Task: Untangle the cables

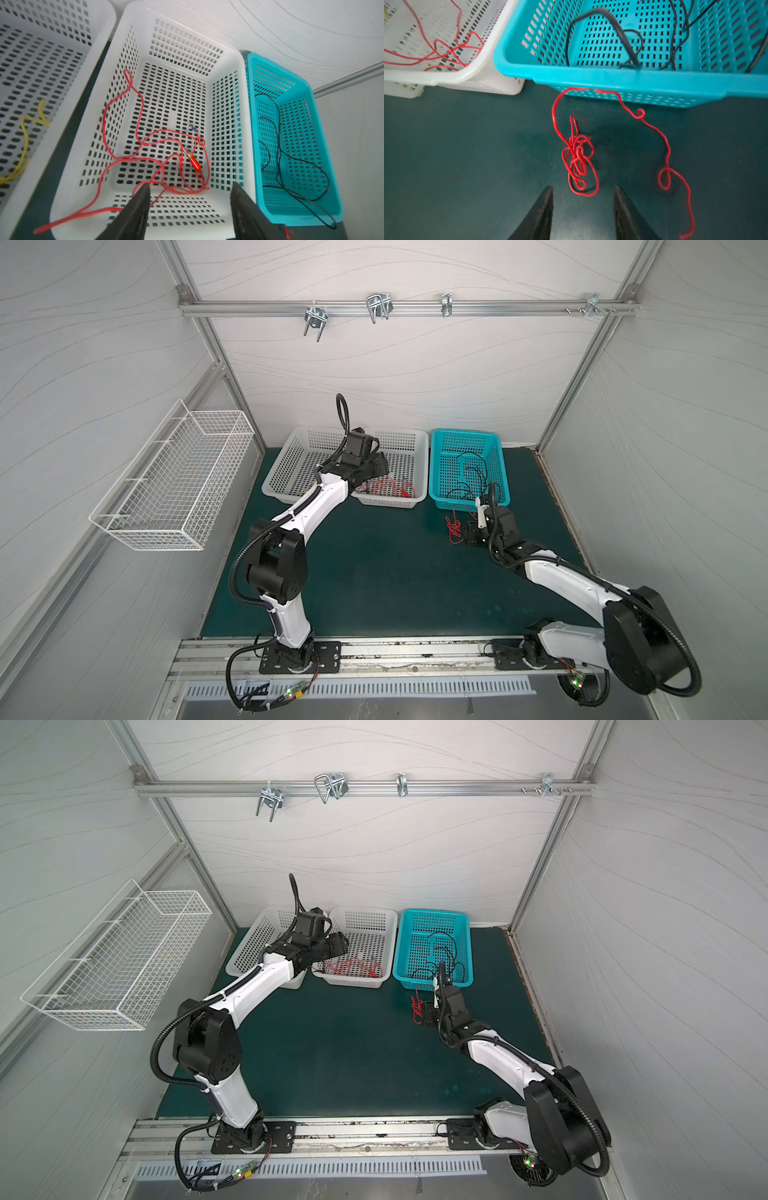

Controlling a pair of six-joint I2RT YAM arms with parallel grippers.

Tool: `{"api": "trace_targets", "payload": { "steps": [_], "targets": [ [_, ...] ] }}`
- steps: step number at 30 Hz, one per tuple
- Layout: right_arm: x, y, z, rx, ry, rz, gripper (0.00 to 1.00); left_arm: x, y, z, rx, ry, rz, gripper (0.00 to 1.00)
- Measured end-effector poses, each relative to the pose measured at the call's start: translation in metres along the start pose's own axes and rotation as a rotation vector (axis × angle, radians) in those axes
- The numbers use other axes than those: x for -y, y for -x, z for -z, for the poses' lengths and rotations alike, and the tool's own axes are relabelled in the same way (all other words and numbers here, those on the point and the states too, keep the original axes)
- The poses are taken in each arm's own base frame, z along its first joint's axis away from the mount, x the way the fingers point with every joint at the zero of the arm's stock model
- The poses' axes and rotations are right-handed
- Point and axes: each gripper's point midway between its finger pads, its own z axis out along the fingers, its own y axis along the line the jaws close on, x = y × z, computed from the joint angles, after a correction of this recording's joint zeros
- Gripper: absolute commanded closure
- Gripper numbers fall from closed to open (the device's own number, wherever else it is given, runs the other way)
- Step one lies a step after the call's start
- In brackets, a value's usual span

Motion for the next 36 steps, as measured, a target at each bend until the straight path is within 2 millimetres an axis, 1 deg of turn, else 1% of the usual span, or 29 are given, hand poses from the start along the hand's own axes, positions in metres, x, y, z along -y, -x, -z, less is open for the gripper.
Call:
{"api": "trace_targets", "payload": {
  "steps": [1, 5, 9, 14, 21, 24, 26, 29, 30, 33, 36],
  "targets": [
    [-0.003, 0.006, -0.002, 0.002, 0.009, -0.001, 0.52, 0.0, -0.002, 0.002, -0.004, -0.008, -0.002, 0.23],
    [-0.017, 0.028, -0.009, 0.012, 0.049, 0.002, 0.52, 0.008, -0.005, 0.022, 0.009, -0.063, -0.009, 0.2],
    [-0.024, 0.037, -0.02, -0.005, 0.065, 0.003, 0.53, 0.019, -0.001, 0.049, 0.053, -0.133, -0.018, 0.2],
    [-0.024, 0.029, -0.035, -0.057, 0.055, 0.011, 0.56, 0.027, -0.002, 0.077, 0.094, -0.205, -0.03, 0.2],
    [-0.018, 0.01, -0.05, -0.125, 0.036, 0.012, 0.63, 0.025, -0.017, 0.1, 0.109, -0.252, -0.039, 0.2],
    [-0.016, 0.003, -0.056, -0.149, 0.029, 0.007, 0.7, 0.023, -0.025, 0.105, 0.109, -0.26, -0.04, 0.2],
    [-0.015, -0.002, -0.059, -0.163, 0.026, 0.004, 0.83, 0.02, -0.029, 0.107, 0.106, -0.26, -0.04, 0.2],
    [-0.015, -0.006, -0.061, -0.176, 0.029, 0.0, 0.98, 0.016, -0.037, 0.107, 0.098, -0.257, -0.039, 0.2],
    [-0.015, -0.006, -0.061, -0.176, 0.032, -0.001, 1.0, 0.015, -0.039, 0.107, 0.096, -0.256, -0.039, 0.2],
    [-0.018, -0.005, -0.06, -0.175, 0.042, 0.0, 1.0, 0.011, -0.046, 0.109, 0.088, -0.25, -0.038, 0.2],
    [-0.025, -0.001, -0.054, -0.161, 0.069, 0.013, 1.0, 0.006, -0.052, 0.112, 0.087, -0.243, -0.037, 0.2]
  ]
}}
